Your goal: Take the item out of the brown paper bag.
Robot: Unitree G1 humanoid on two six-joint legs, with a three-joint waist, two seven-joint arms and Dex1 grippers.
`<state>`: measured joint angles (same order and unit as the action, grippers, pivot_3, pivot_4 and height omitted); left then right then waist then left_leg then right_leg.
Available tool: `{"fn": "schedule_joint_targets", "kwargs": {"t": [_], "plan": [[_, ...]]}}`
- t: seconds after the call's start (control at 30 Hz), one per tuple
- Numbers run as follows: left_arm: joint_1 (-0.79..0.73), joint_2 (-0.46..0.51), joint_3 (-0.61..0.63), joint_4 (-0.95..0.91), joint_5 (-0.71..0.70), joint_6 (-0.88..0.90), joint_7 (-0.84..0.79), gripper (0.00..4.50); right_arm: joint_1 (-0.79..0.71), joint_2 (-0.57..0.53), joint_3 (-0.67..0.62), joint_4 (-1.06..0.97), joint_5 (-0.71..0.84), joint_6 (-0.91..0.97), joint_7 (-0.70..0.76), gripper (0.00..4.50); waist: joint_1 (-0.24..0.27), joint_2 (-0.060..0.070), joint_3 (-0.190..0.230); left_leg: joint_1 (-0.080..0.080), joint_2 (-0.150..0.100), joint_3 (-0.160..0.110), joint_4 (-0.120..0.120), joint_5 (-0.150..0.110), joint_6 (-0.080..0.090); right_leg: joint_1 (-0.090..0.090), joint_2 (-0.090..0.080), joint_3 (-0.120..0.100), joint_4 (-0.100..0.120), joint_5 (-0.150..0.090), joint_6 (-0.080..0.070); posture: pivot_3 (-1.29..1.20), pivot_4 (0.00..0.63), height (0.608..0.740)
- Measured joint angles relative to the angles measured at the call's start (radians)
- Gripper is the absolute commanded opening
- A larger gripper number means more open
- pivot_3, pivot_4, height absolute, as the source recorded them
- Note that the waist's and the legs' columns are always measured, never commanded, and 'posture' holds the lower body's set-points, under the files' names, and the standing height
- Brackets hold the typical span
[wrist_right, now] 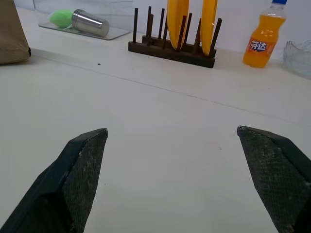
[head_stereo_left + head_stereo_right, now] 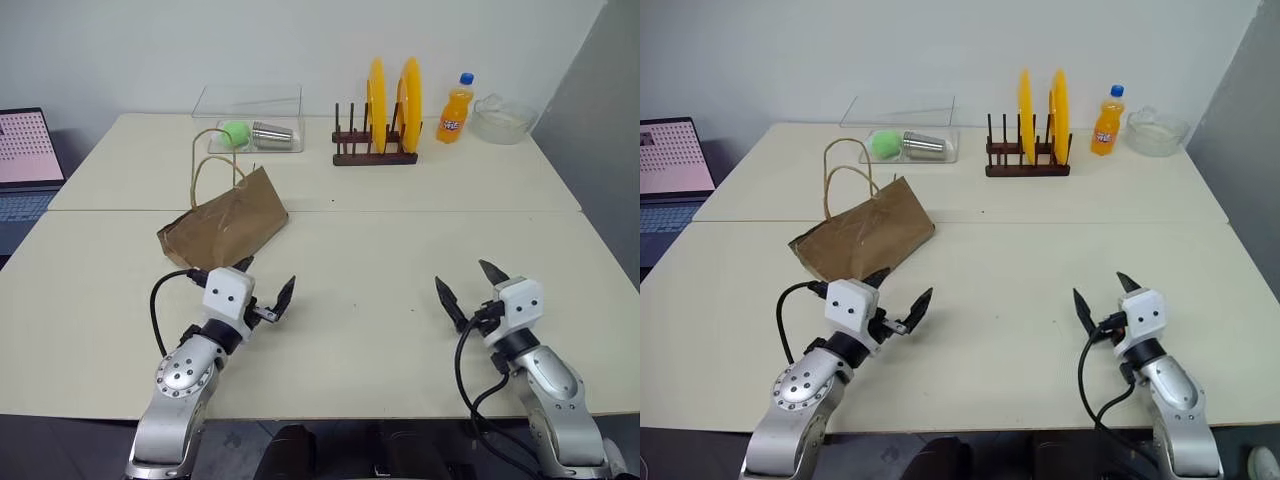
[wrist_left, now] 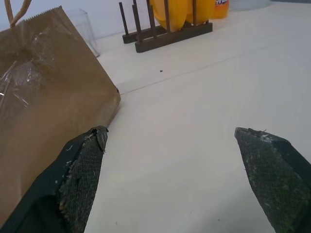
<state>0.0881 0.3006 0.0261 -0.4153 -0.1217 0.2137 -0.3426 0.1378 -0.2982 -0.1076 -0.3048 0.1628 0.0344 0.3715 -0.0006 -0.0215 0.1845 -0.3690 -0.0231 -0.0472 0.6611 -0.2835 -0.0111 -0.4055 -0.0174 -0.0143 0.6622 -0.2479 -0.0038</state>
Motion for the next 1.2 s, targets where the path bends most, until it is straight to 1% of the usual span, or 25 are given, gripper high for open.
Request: {"fn": "schedule_joint_targets", "kwargs": {"t": [0.37, 0.57, 0.7, 0.83, 0.93, 1.07, 1.1, 1.2], "plan": [[0.000, 0.009, -0.017, 0.001, 0.022, -0.015, -0.001, 4.42, 0.009, -0.008, 0.006, 0.000, -0.004, -0.007, 0.005, 4.50, 0.000, 0.000, 0.000, 0.000, 0.000, 0.000, 0.000, 0.000, 0.000, 0.000, 0.000, 0.000, 0.000, 0.000, 0.000, 0.00, 0.150, 0.740], [-0.001, 0.011, -0.017, -0.001, 0.008, 0.045, -0.003, 4.42, 0.008, -0.022, 0.015, 0.000, -0.003, -0.007, 0.038, 4.50, 0.000, 0.000, 0.000, 0.000, 0.000, 0.000, 0.000, 0.000, 0.000, 0.000, 0.000, 0.000, 0.000, 0.000, 0.000, 0.00, 0.150, 0.740], [0.001, 0.021, 0.003, -0.027, -0.016, 0.059, -0.016, 4.42, -0.018, -0.056, 0.056, -0.001, -0.004, -0.008, 0.086, 4.50, -0.002, 0.000, 0.000, 0.000, 0.000, 0.000, 0.000, 0.000, 0.000, 0.000, 0.000, 0.000, 0.000, 0.000, 0.000, 0.00, 0.150, 0.740], [0.035, 0.005, 0.025, -0.097, -0.018, 0.041, 0.007, 4.42, -0.104, -0.077, 0.128, -0.020, 0.027, 0.016, 0.168, 4.50, -0.003, 0.000, 0.000, 0.000, 0.000, 0.000, 0.000, 0.000, 0.000, 0.000, 0.000, 0.000, 0.000, 0.000, 0.000, 0.00, 0.150, 0.740], [0.063, -0.010, 0.027, -0.139, -0.018, 0.040, 0.021, 4.42, -0.183, -0.089, 0.151, -0.051, 0.071, 0.064, 0.213, 4.50, 0.000, -0.001, 0.001, 0.000, 0.000, -0.001, 0.000, 0.000, 0.000, 0.000, 0.000, -0.001, 0.000, 0.000, 0.000, 0.00, 0.150, 0.740], [0.040, -0.024, 0.071, -0.231, -0.059, 0.121, 0.064, 4.42, -0.340, -0.160, 0.170, -0.064, 0.190, 0.210, 0.320, 4.50, 0.000, -0.002, 0.003, -0.001, 0.000, -0.001, 0.001, 0.000, 0.000, 0.000, 0.000, -0.001, 0.000, 0.001, 0.001, 0.00, 0.150, 0.740], [0.010, -0.014, 0.102, -0.266, -0.097, 0.160, 0.067, 4.42, -0.404, -0.179, 0.169, -0.073, 0.248, 0.269, 0.352, 4.50, 0.000, -0.003, 0.003, -0.001, 0.000, -0.002, 0.001, 0.000, 0.000, 0.000, 0.000, -0.002, 0.000, 0.001, 0.001, 0.00, 0.150, 0.740], [-0.053, 0.051, 0.206, -0.317, -0.192, 0.249, 0.057, 4.42, -0.509, -0.216, 0.166, -0.103, 0.354, 0.368, 0.417, 4.50, -0.001, -0.003, 0.003, -0.001, 0.001, -0.003, 0.000, 0.000, 0.000, 0.000, 0.001, -0.003, 0.000, 0.000, 0.000, 0.00, 0.150, 0.740]]}}
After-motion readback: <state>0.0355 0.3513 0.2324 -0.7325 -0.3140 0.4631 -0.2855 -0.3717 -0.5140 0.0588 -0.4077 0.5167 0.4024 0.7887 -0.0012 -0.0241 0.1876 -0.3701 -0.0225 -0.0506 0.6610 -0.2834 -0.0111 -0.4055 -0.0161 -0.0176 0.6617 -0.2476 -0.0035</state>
